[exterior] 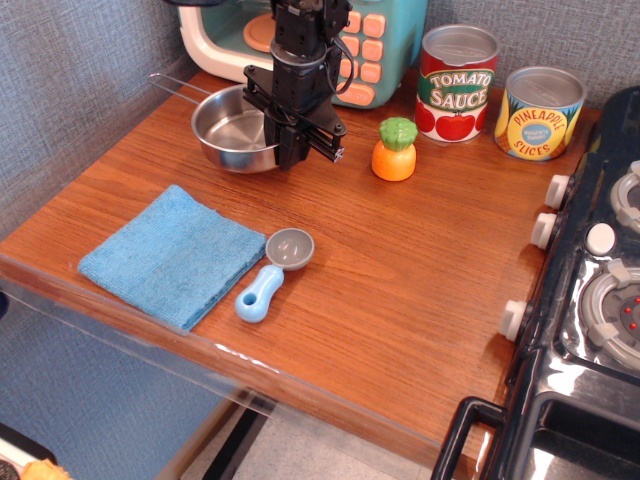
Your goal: Take the pot and move it below the microwave
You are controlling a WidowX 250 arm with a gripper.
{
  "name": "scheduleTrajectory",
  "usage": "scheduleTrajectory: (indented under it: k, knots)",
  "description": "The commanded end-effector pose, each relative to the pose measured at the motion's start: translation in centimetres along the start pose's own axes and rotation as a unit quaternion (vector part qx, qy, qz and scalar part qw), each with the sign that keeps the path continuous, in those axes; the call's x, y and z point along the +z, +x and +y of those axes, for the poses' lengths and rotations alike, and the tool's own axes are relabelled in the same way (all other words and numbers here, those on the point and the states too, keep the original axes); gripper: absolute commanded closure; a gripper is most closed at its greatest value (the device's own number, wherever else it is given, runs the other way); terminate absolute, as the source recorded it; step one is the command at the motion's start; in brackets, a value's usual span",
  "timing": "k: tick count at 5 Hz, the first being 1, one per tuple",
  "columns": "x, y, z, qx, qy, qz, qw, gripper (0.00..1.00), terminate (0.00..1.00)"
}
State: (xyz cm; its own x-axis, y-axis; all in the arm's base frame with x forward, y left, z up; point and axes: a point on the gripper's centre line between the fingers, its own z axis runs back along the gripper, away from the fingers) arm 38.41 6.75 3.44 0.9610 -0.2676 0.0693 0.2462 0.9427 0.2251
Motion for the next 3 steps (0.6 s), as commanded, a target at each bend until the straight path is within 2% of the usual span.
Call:
scheduleTrajectory:
  k: [1,2,3]
  knots:
    - [-0.1,-1.3,0.5,0.005,0.007,0.015,0.9999,0.0,0.0]
    - [-0.2,-1.5,0.5,0.003,0.004,0.026,0.9996,0.0,0.0]
    - [1.8,-2.2,0.5,0.013,0.007,-0.007,0.9999,0.0,0.0]
